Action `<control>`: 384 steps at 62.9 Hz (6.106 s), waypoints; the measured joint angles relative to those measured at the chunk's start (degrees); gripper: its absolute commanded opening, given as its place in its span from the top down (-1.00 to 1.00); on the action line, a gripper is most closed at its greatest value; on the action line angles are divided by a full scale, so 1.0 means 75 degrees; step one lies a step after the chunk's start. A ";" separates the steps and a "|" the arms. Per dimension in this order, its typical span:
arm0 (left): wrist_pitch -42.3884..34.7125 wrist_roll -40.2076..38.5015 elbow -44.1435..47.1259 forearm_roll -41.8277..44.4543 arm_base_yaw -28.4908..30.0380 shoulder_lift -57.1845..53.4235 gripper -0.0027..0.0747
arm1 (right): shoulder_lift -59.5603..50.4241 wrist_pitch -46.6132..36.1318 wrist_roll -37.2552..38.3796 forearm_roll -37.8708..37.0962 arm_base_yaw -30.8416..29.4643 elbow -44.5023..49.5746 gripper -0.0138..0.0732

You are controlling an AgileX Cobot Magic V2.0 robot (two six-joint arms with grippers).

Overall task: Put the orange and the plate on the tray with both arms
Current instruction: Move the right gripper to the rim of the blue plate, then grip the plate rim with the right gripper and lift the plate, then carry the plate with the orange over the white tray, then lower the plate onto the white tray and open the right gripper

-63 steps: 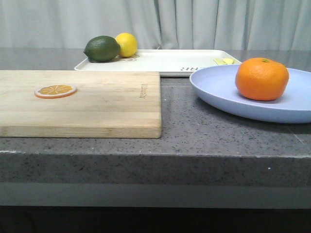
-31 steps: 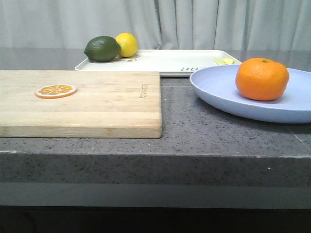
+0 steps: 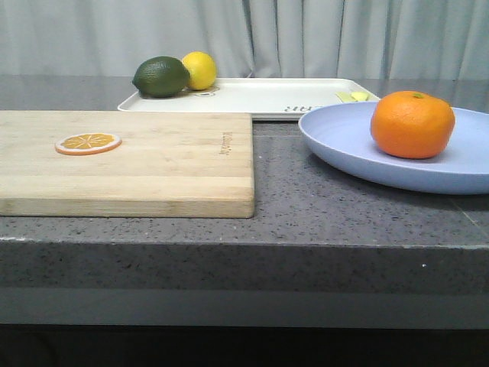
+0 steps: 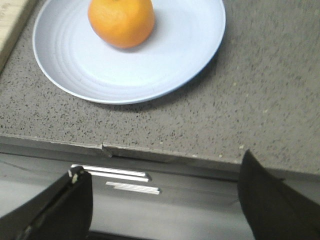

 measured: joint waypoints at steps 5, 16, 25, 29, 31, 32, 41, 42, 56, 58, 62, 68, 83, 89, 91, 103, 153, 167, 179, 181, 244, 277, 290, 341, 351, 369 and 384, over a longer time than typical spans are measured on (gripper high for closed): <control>0.0000 0.0000 0.0000 0.0000 0.0000 0.0000 -0.67 | 0.0591 0.0139 0.0170 0.0000 0.0000 -0.0263 -0.71; 0.0000 0.0000 0.0000 0.0000 0.0000 0.0000 -0.67 | 0.2002 0.0464 0.0301 0.0000 0.0000 -0.1015 -0.71; 0.0000 0.0000 0.0000 0.0000 0.0000 0.0000 -0.67 | 0.3047 0.0594 0.0301 0.0018 -0.0098 -0.1730 -0.71; 0.0000 0.0000 0.0000 0.0000 0.0000 0.0000 -0.67 | 0.3414 0.0594 0.0301 0.0047 -0.0326 -0.1979 -0.70; 0.0000 0.0000 0.0000 0.0000 0.0000 0.0000 -0.67 | 0.3565 0.0594 0.0301 0.0047 -0.0473 -0.2094 -0.67; 0.0000 0.0000 0.0000 0.0000 0.0000 0.0000 -0.67 | 0.3640 0.0594 0.0301 0.0062 -0.0556 -0.2176 -0.66; 0.0000 0.0000 0.0000 0.0000 0.0000 0.0000 -0.67 | 0.4401 0.0695 -0.0073 0.0446 -0.1641 -0.2532 -0.48; 0.0000 0.0000 0.0000 0.0000 0.0000 0.0000 -0.67 | 0.4481 0.0712 -0.0162 0.0604 -0.1762 -0.2556 -0.45; 0.0000 0.0000 0.0000 0.0000 0.0000 0.0000 -0.67 | 0.5716 0.0845 -0.1717 0.2880 -0.3173 -0.2601 -0.34; 0.0000 0.0000 0.0000 0.0000 0.0000 0.0000 -0.67 | 0.5838 0.0845 -0.1852 0.3068 -0.3226 -0.2601 -0.34; 0.0000 0.0000 0.0000 0.0000 0.0000 0.0000 -0.67 | 0.6074 0.0828 -0.2051 0.3348 -0.3277 -0.2601 -0.34; 0.0000 0.0000 0.0000 0.0000 0.0000 0.0000 -0.67 | 0.6363 0.0741 -0.2191 0.3528 -0.3277 -0.2601 -0.34; 0.0000 0.0000 0.0000 0.0000 0.0000 0.0000 -0.67 | 0.6923 0.0493 -0.2268 0.3560 -0.3277 -0.2618 -0.34; 0.0000 0.0000 0.0000 0.0000 0.0000 0.0000 -0.67 | 0.7110 0.0480 -0.2457 0.3704 -0.3277 -0.2618 -0.31; 0.0000 0.0000 0.0000 0.0000 0.0000 0.0000 -0.67 | 0.7182 0.0480 -0.2549 0.3783 -0.3277 -0.2618 -0.27; 0.0000 0.0000 0.0000 0.0000 0.0000 0.0000 -0.67 | 0.7487 0.0508 -0.2822 0.4255 -0.3262 -0.2618 -0.10; 0.0000 0.0000 0.0010 0.0000 0.0000 0.0000 -0.67 | 0.8049 0.0136 -0.2856 0.4372 -0.2931 -0.2651 0.68; 0.0000 0.0000 0.0010 0.0000 0.0000 0.0000 -0.67 | 0.8049 0.0106 -0.2856 0.4390 -0.2931 -0.2651 0.83; 0.0000 0.0000 0.0010 0.0000 0.0000 0.0000 -0.67 | 0.8049 0.0106 -0.2856 0.4435 -0.2931 -0.2651 0.83; 0.0000 0.0000 0.0010 0.0000 0.0000 0.0000 -0.67 | 0.8049 0.0106 -0.2856 0.4465 -0.2931 -0.2651 0.83; 0.0000 0.0000 0.0010 0.0000 0.0000 0.0000 -0.67 | 0.8085 -0.0230 -0.1426 0.5050 -0.1887 -0.3520 0.83; 0.0000 0.0000 0.0010 0.0000 0.0000 0.0000 -0.67 | 1.0109 -0.0383 0.1279 0.4343 -0.0377 -0.7567 0.83; 0.0000 0.0000 0.0010 0.0000 0.0000 0.0000 -0.67 | 1.1475 -0.0147 0.2375 0.3367 0.0008 -0.9469 0.83; 0.0000 0.0000 0.0010 0.0000 0.0000 0.0000 -0.67 | 1.3097 0.0381 0.3288 0.2076 0.0453 -1.1479 0.83; 0.0000 0.0000 0.0010 0.0000 0.0000 0.0000 -0.67 | 1.3097 0.0466 0.3288 0.2006 0.0453 -1.1491 0.83; 0.0000 0.0000 0.0010 0.0000 0.0000 0.0000 -0.67 | 1.3097 0.0564 0.3307 0.1885 0.0453 -1.1491 0.83; 0.0000 0.0000 0.0010 0.0000 0.0000 0.0000 -0.67 | 1.3097 0.0584 0.3347 0.1860 0.0453 -1.1506 0.82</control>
